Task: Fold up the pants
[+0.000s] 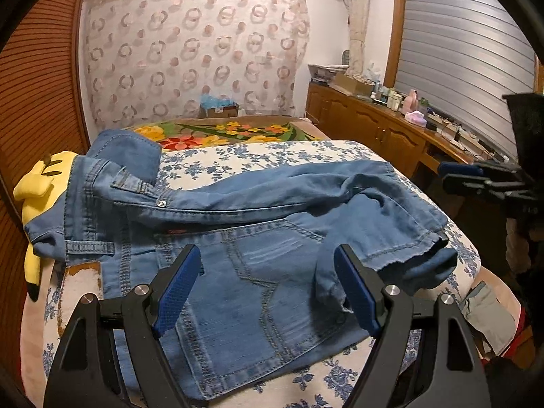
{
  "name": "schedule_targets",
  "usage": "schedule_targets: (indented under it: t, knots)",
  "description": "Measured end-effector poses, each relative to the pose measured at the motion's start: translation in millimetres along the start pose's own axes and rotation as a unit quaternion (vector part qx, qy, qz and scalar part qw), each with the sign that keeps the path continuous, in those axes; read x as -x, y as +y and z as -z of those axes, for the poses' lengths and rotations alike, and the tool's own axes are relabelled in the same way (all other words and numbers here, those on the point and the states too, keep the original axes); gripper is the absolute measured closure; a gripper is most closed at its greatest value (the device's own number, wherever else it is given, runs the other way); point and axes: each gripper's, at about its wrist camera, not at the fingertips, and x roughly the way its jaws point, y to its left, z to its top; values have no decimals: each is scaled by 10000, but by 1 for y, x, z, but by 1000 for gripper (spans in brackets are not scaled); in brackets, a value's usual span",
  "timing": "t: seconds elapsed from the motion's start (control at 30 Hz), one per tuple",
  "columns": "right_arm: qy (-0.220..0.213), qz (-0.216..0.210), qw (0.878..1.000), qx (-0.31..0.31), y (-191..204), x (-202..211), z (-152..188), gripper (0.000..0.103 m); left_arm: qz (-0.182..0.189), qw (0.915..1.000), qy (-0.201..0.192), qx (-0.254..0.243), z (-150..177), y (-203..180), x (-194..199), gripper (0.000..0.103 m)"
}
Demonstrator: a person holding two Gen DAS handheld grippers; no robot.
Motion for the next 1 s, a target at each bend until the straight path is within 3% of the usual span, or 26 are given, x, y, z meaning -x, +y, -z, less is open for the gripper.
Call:
schedule_targets:
  t: [0.1, 0.43, 0.7, 0.9, 0.97, 1.0]
  knots:
    - [140, 169, 9996, -159, -5, -12, 7, 57, 114, 9999, 20, -39, 1, -7, 0, 22]
    - [467, 133, 9961, -737, -6, -41, 18, 56, 526, 9975, 317, -351, 13, -42, -19, 22]
    - [645, 161, 9928, -998, -20, -54, 20, 55, 495, 9956, 613, -513, 18, -49, -42, 22]
    - [771, -75, 9885, -1297, -34, -62, 33, 55, 575, 9938, 716, -634, 17, -53, -52, 61]
    - [749, -212, 9871, -1400, -37, -63, 34, 55, 612, 9934, 699, -673, 17, -56, -52, 78]
    - [734, -291, 9867, -1421, -39, -64, 33, 56, 615, 9936, 669, -668, 16, -56, -51, 81]
